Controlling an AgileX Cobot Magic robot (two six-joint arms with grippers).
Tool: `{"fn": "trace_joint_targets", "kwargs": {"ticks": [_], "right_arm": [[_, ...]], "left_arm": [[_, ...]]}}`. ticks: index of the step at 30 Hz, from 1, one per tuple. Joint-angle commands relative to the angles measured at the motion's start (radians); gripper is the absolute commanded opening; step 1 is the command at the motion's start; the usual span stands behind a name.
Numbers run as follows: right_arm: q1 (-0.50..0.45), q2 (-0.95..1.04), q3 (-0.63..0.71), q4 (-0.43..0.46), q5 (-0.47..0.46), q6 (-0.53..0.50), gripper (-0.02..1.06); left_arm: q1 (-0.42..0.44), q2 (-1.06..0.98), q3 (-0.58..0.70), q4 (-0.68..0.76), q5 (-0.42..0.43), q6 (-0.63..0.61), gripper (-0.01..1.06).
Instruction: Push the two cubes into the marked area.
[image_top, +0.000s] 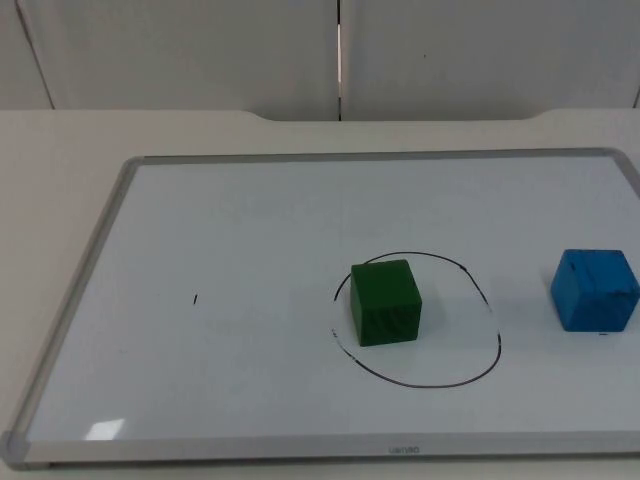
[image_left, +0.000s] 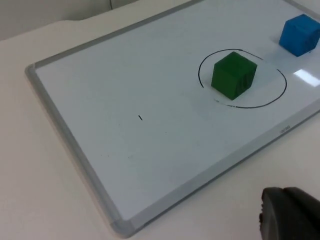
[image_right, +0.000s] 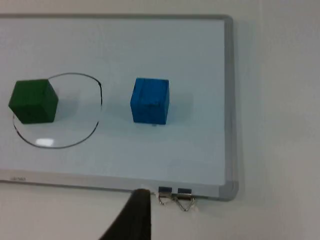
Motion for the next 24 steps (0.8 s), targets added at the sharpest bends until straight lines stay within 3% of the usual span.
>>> {"fn": "trace_joint_targets", "kwargs": {"ticks": [1, 13, 17, 18, 22, 24], "right_arm": [[-0.009, 0.127, -0.004, -0.002, -0.016, 0.009, 0.92], [-0.009, 0.545, -0.106, -0.001, -0.157, 0.023, 0.81], [-0.009, 0.748, -0.174, -0.001, -0.263, 0.028, 0.56], [-0.009, 0.748, -0.174, -0.001, -0.263, 0.028, 0.56], [-0.009, 0.933, -0.236, -0.001, -0.312, 0.033, 0.3], [-0.009, 0.956, -0.241, -0.001, -0.319, 0.033, 0.26]], "left_arm": [[-0.004, -0.005, 0.008, 0.027, -0.013, -0.014, 0.0], [-0.004, -0.005, 0.012, 0.029, -0.018, -0.014, 0.0], [-0.004, -0.005, 0.012, 0.029, -0.018, -0.014, 0.0], [-0.004, -0.005, 0.012, 0.029, -0.018, -0.014, 0.0], [-0.004, -0.005, 0.012, 0.031, -0.018, -0.014, 0.0], [-0.004, -0.005, 0.012, 0.031, -0.018, -0.014, 0.0]]}}
